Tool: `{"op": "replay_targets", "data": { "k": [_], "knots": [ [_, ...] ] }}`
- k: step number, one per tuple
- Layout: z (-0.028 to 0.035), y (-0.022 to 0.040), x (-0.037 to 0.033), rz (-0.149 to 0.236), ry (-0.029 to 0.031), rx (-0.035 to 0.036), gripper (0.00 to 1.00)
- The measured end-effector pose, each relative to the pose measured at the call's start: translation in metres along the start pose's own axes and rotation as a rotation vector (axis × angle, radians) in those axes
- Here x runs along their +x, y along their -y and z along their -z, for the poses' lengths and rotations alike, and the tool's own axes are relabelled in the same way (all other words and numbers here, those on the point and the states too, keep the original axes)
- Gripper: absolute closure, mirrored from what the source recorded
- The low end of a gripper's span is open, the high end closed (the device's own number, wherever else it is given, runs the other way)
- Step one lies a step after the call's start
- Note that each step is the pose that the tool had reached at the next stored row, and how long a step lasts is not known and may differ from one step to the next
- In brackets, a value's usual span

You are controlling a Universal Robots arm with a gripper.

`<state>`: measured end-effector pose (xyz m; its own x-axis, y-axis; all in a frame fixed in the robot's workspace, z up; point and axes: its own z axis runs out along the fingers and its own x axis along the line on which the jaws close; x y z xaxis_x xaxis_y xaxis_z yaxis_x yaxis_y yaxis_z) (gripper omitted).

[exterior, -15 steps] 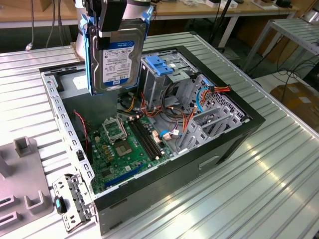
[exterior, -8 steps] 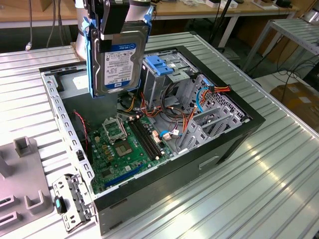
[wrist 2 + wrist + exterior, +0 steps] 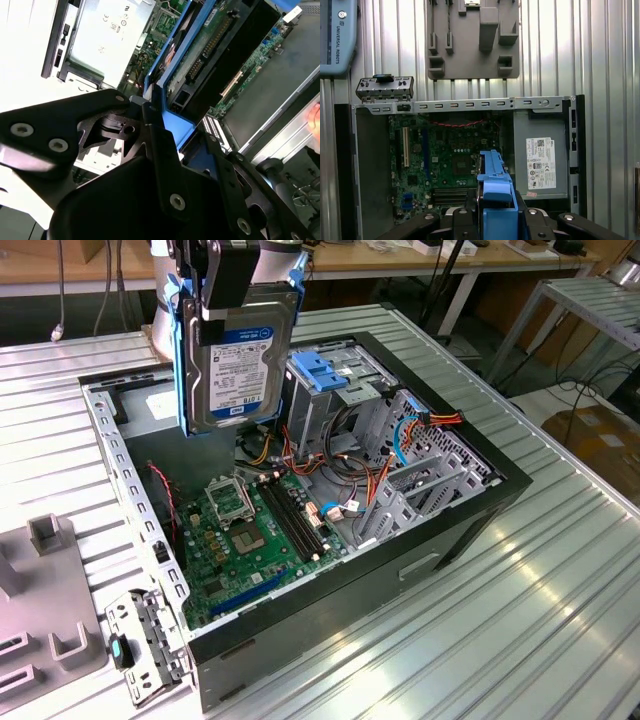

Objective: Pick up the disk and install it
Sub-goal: 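Insert the disk into the insertion slot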

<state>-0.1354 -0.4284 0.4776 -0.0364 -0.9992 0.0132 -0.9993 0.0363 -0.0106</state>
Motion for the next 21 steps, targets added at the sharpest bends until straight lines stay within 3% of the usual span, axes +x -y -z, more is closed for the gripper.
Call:
{"op": "replay_targets", "data": {
  "k": [14,17,21],
  "knots": [
    [0.0,0.0001,0.0016,0.0,-0.0001,0.0,0.63],
    [-0.0001,0.0002,0.0055,0.0,-0.0003,0.0,0.63],
    [-0.0004,0.0006,0.0161,0.0,-0.0016,0.0001,0.63]
  ]
}}
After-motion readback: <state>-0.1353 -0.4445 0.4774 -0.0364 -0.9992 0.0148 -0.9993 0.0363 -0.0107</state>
